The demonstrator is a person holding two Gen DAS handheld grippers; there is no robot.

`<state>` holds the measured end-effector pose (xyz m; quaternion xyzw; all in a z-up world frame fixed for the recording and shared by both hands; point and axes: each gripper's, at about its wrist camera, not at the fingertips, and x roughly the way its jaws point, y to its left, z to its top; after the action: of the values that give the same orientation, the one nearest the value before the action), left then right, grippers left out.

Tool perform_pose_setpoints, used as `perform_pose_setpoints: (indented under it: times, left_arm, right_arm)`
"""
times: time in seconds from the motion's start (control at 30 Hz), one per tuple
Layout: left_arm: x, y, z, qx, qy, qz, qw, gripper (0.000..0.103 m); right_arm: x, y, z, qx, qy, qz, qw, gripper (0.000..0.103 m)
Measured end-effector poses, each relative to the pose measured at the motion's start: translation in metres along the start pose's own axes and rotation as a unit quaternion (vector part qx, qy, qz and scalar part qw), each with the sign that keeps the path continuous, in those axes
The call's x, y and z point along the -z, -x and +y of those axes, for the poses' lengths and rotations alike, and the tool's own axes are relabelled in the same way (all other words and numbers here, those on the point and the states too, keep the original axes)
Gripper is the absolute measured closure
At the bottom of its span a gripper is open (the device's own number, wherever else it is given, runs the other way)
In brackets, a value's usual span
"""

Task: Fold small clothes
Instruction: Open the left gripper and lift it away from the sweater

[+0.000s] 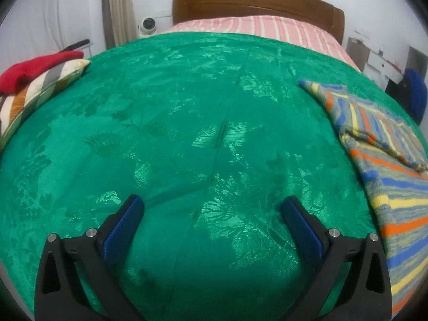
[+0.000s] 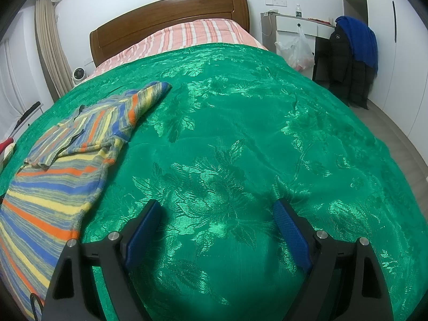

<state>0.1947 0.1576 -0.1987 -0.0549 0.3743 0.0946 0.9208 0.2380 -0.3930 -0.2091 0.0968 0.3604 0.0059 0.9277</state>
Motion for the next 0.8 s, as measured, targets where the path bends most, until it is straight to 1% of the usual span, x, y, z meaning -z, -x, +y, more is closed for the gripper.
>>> perform_pose_setpoints:
  times: [0.43,0.8]
  left_arm:
    - [0.0031,0.0031,-0.0059,-0.012,-0.008,0.0,0.9999,0.0]
    - [0.0032,0.0025,-0.0065,-0.013,-0.008,0.0,0.9999,0.0]
  right_arm:
    - [0.001,0.0006,0.0008,-0.001,-0.002,-0.002,1.0,0.017]
    - [0.0012,0.0006,0.0007,-0.001,-0.001,-0.002,1.0,0.017]
